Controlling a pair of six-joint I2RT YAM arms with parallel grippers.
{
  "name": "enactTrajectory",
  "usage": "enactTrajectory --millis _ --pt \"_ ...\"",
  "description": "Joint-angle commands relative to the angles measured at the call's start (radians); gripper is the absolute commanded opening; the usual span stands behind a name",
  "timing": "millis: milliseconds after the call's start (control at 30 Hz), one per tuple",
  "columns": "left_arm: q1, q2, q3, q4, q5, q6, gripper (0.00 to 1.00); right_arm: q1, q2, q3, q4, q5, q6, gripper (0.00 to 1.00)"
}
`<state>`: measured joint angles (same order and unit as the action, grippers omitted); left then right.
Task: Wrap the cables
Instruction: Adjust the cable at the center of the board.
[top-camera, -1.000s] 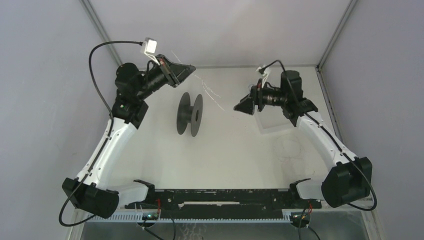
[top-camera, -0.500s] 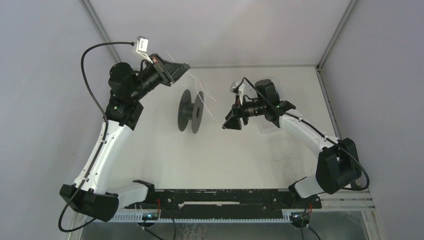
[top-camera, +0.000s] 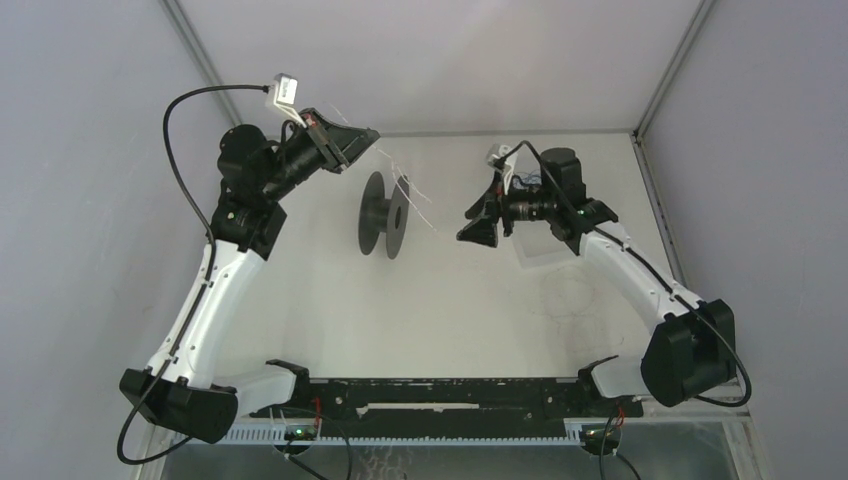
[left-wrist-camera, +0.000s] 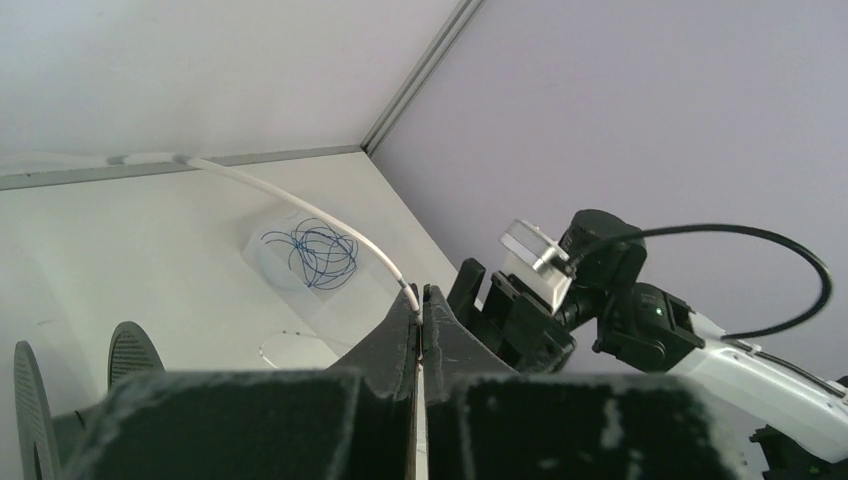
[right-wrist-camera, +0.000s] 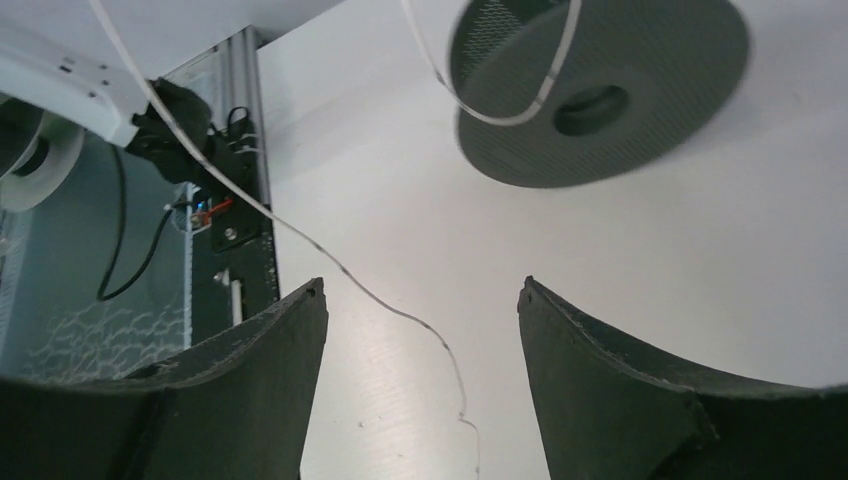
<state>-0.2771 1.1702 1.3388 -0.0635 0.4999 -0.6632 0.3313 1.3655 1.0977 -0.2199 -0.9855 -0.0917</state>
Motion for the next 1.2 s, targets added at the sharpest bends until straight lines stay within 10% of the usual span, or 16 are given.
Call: enactTrajectory --millis 0,233,433,933,1167 --pt "0.005 -0.024 0.005 0.03 -0.006 0.008 0.0 0.089 -0.029 0.04 0.03 -0.012 -0.032 0.78" --pt "0.004 -0.033 -0.007 0.039 -0.011 -0.001 0.0 0.213 0.035 0.101 -0.014 0.007 -0.086 0.73" --pt "0.036 -0.051 0.012 0.009 -0.058 0.02 0.0 0.146 0.064 0.109 -0.166 0.071 -0.164 0.0" --pt "0.477 -0.008 0.213 -0.075 -0.1 0.024 0.0 -0.516 -0.131 -0.044 -0.449 0.349 -0.291 0.02" --pt "0.282 -0.016 0.207 -0.068 -0.027 0.058 0.0 -0.326 -0.255 0.018 -0.491 0.261 -0.349 0.59"
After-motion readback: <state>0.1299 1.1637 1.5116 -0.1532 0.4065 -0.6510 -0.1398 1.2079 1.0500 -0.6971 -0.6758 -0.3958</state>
